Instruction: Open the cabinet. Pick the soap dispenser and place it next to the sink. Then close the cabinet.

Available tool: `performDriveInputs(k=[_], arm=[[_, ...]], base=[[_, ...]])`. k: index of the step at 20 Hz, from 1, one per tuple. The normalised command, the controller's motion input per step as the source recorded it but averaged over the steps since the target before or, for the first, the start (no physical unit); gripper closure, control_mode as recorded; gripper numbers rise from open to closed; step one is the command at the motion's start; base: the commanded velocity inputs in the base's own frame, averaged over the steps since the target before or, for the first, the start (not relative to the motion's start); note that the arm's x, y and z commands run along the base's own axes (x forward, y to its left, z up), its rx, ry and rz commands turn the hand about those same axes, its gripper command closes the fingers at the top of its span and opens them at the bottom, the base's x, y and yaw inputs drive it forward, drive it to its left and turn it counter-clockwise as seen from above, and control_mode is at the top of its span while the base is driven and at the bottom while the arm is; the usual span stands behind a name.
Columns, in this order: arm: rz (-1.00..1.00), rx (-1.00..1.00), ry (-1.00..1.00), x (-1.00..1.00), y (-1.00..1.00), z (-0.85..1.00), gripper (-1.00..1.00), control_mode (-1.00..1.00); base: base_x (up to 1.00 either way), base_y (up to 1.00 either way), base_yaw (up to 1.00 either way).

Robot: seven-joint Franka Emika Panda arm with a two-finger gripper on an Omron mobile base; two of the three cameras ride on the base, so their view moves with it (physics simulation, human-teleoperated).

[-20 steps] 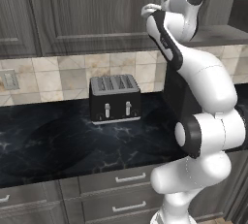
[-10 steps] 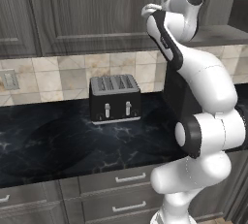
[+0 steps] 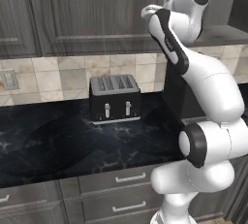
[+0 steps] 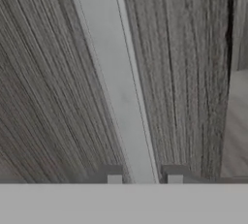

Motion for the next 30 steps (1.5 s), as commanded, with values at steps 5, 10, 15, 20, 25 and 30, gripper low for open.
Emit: performDriveInputs(k=[5, 10, 15, 20, 25, 30], arm=[[0.09, 0.0, 0.0, -0.42, 0.61, 0.0, 1.0, -1.0], [0.08, 0.0, 0.0, -0.44, 0.68, 0.0, 1.0, -1.0], [0.07, 0.0, 0.0, -0.51, 0.75, 0.0, 1.0, -1.0], [0.06, 0.0, 0.0, -0.64, 0.76, 0.0, 1.0, -1.0], [0.05, 0.0, 0.0, -0.71, 0.75, 0.0, 1.0, -1.0], [0.05, -0.02, 0.0, -0.66, 0.79, 0.0, 1.0, -1.0]], base=[[0.0, 0.0, 0.0], [0.0, 0.0, 0.0], [0.0, 0.0, 0.0], [0.0, 0.0, 0.0], [0.0, 0.0, 0.0], [0.0, 0.0, 0.0]])
